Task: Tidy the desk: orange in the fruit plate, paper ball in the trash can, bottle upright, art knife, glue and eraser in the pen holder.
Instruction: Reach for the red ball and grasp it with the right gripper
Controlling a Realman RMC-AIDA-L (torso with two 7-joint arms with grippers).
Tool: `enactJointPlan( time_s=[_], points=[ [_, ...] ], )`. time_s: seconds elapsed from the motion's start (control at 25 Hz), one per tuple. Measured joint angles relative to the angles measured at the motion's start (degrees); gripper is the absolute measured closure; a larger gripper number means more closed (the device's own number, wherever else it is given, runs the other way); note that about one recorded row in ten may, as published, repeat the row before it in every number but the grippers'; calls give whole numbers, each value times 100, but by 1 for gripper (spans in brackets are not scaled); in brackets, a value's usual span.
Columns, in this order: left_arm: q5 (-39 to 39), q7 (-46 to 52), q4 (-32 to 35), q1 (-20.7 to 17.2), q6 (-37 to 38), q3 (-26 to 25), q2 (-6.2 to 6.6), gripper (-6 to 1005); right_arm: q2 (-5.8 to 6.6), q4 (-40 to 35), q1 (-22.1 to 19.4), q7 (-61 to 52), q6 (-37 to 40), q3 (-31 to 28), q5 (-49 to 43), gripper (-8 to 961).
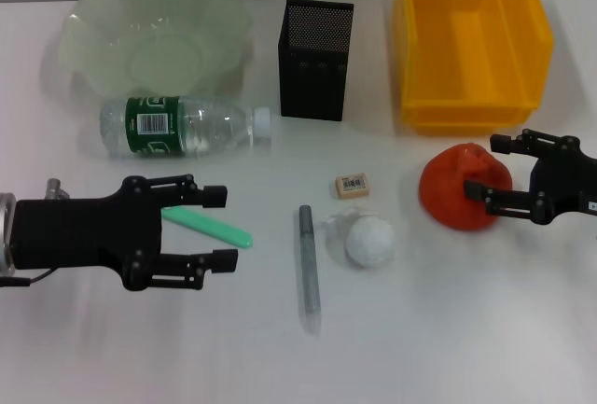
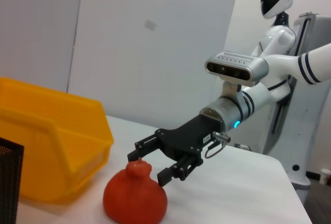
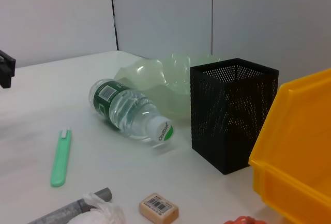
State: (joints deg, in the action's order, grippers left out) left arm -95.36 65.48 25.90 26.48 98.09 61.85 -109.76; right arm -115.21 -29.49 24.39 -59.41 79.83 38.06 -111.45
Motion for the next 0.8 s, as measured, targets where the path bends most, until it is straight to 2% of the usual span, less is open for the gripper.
enactJointPlan(
  time_s=[0.48,0.76,0.8],
  points=[
    [-249,-8,4,4,-1,-15,-1,226,-2,128,61,-16,-100,0,-148,160],
    [-264,-16,10,27,2,-15,-1,228,-75,103,54,-7,-145,0,-158,163],
    [-264,-17,11,28,1,-15,-3,229,-77,102,54,-3,-144,0,-158,202]
  ],
)
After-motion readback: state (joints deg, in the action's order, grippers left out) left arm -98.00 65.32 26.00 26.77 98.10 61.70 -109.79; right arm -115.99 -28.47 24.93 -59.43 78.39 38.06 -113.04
